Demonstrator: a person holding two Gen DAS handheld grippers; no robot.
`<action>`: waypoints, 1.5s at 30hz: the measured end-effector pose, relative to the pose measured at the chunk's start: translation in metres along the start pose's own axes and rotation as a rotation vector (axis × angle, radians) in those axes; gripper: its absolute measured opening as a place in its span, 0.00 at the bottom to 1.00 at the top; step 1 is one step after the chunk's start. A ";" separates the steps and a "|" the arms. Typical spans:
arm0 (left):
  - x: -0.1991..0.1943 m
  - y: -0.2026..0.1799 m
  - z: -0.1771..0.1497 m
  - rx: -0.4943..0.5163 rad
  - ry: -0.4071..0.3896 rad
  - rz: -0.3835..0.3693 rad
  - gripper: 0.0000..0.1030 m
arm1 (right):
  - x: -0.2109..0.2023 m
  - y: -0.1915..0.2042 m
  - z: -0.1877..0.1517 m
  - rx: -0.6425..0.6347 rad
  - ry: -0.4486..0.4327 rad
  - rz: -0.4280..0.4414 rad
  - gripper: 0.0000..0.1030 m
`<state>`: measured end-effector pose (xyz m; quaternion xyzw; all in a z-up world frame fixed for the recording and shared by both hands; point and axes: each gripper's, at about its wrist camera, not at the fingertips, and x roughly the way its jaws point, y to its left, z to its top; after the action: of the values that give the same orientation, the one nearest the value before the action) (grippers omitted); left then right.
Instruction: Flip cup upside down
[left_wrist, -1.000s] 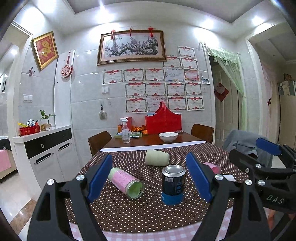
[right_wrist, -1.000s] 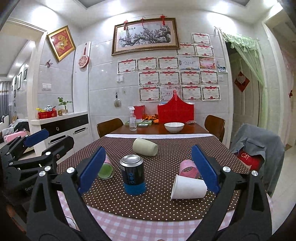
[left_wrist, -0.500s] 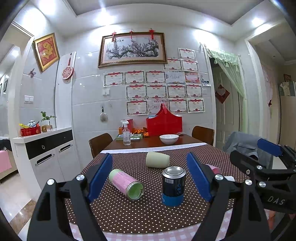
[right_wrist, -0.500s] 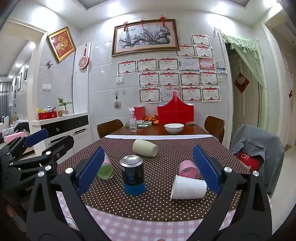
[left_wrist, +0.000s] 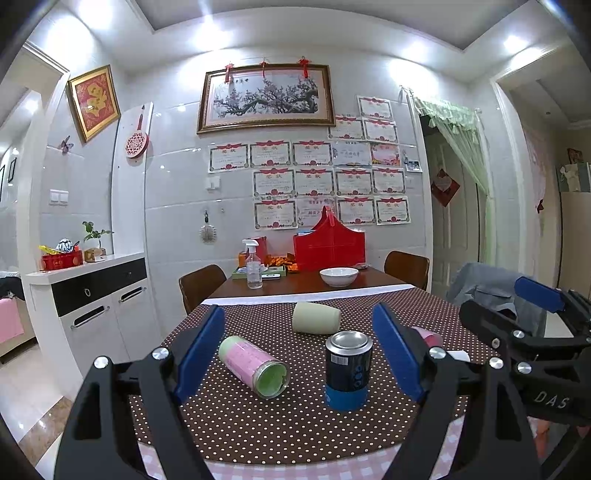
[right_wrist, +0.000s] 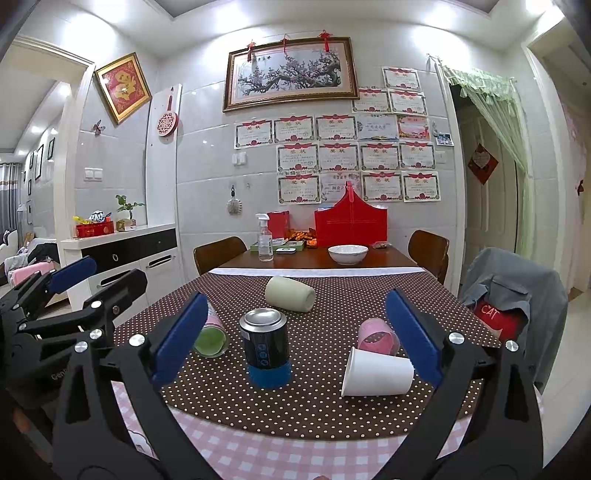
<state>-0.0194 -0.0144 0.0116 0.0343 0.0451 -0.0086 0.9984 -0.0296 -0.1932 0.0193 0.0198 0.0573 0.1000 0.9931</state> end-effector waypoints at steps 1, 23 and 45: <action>0.000 0.000 0.000 0.000 0.000 0.001 0.78 | 0.000 0.000 0.000 0.000 0.000 0.000 0.92; 0.000 0.001 0.000 0.001 -0.001 0.003 0.78 | 0.000 0.000 0.000 0.001 0.001 0.001 0.92; 0.000 0.009 -0.002 0.008 0.002 0.023 0.78 | 0.001 0.000 -0.002 0.003 0.010 0.001 0.92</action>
<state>-0.0193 -0.0049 0.0102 0.0388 0.0459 0.0025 0.9982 -0.0292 -0.1928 0.0170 0.0208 0.0626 0.1003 0.9928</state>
